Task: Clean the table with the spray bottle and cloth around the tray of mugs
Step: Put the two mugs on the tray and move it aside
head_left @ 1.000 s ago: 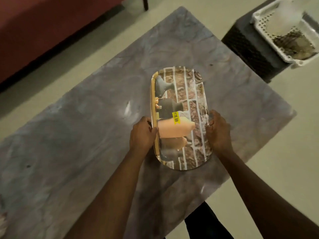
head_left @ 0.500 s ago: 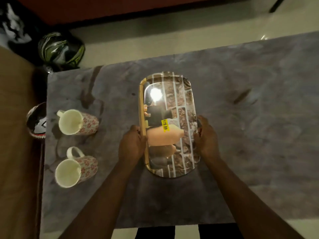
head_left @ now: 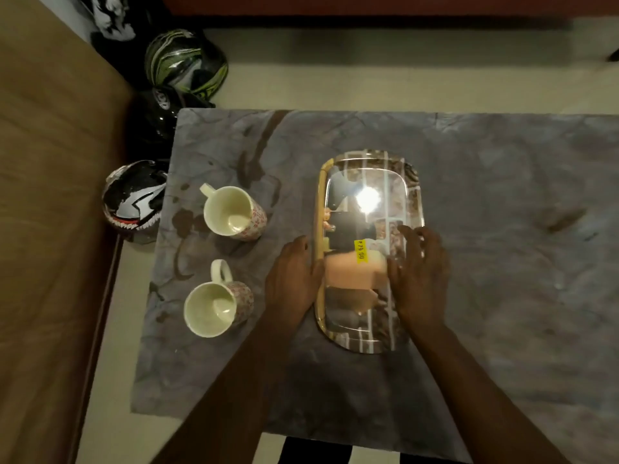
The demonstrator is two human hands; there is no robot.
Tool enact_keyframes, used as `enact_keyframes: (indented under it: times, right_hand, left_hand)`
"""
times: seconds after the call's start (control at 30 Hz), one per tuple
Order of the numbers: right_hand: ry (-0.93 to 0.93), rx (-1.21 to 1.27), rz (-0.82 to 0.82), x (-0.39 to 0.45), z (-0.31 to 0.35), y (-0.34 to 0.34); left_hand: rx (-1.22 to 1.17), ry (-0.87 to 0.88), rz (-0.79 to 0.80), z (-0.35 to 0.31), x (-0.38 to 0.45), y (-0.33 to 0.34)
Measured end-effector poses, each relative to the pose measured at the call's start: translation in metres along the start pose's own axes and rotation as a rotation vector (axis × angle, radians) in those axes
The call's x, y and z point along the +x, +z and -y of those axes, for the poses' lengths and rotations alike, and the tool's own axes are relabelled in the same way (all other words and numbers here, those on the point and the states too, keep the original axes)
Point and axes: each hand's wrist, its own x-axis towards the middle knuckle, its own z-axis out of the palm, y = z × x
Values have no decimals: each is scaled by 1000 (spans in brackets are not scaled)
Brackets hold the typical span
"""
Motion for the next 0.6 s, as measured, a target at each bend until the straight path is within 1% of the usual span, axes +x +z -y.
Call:
enact_keyframes:
  times: [0.03,0.1,0.17,0.2,0.23,0.3,0.33,0.4,0.47,0.53,0.6]
  right_hand:
    - [-55,87,22,5,24,-3]
    - [-186,227,123,19,71,-2]
    - [-367,234,230,38,118,8]
    - [-452,213,281,48,139,13]
    - [-532,170,342,56,160,18]
    - [-661,-25,500,67,198,28]
    - [-682,-129,579,71,213,34]
    - [-668,-247,686,78,233,44]
    - [-628,-290,798,83,249,54]
    - [-607,-345,842,81,253,61]
    - [-601,-409,800,71,252,67]
  left_hand:
    - [-28,26,-60,1,-4,-9]
    - [-53,105,-223,5,-14,-29]
    - [13,143,-383,19,-24,-51]
    - [62,140,-419,27,-27,-59]
    - [108,105,-416,39,-29,-67]
    - [173,-30,-324,60,-35,-79]
    - [189,-97,-265,69,-39,-83]
    - [173,-210,-119,76,-44,-86]
    - [136,-271,16,80,-49,-88]
    - [127,-287,87,78,-48,-88]
    - [144,-305,111,81,-46,-89]
